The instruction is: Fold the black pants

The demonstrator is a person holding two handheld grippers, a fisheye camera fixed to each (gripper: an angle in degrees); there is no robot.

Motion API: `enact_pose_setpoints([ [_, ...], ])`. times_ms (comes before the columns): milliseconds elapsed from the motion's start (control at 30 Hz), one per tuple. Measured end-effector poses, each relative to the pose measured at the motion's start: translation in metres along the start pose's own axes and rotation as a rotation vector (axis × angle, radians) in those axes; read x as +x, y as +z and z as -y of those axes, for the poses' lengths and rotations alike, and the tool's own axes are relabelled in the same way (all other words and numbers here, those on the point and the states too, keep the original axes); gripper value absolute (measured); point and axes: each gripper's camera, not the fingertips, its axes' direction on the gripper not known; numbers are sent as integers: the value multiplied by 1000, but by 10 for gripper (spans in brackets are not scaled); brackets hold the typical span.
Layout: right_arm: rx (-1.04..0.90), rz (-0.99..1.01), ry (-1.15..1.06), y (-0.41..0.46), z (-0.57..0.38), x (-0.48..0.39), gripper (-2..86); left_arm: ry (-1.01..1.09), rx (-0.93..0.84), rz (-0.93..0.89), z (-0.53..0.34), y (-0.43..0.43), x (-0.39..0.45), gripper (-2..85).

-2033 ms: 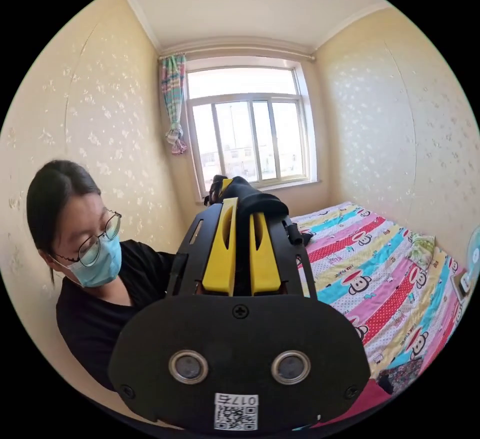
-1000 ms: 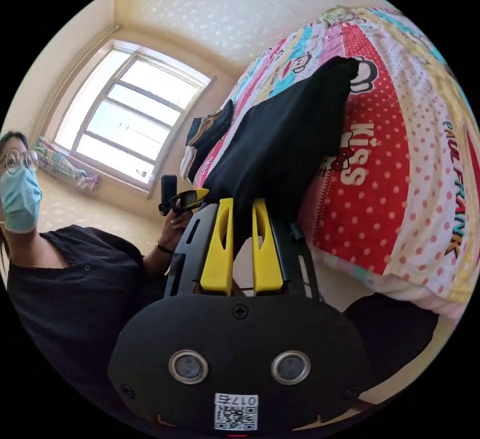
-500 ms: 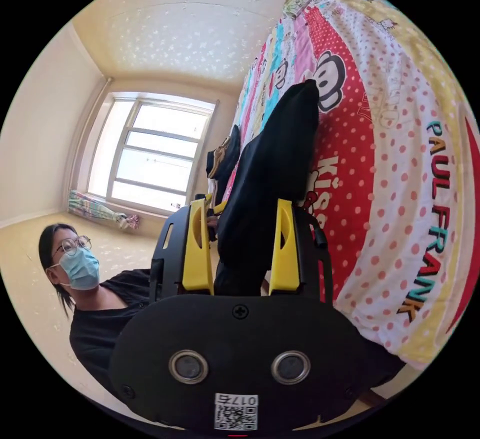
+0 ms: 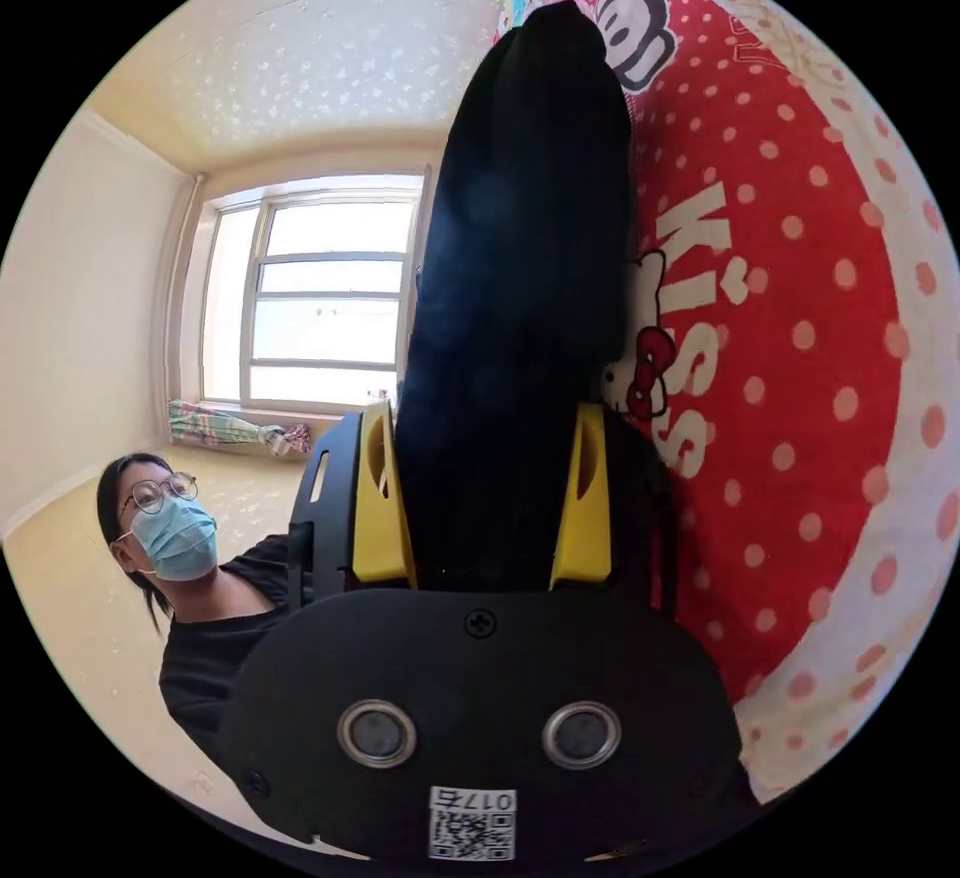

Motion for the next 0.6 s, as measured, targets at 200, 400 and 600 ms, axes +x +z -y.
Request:
enact_pose_setpoints([
  [200, -39, -83, -27, 12, -21, -17, 152, -133, 82, -140, -41, 4, -28, 129],
  [400, -67, -319, -166, 18, -84, -90, 111, -71, -94, -171, -80, -3, 4, 101],
  [600, 13, -378, -362, -14, -137, -171, 89, 160, -162, -163, -102, 3, 96, 100],
])
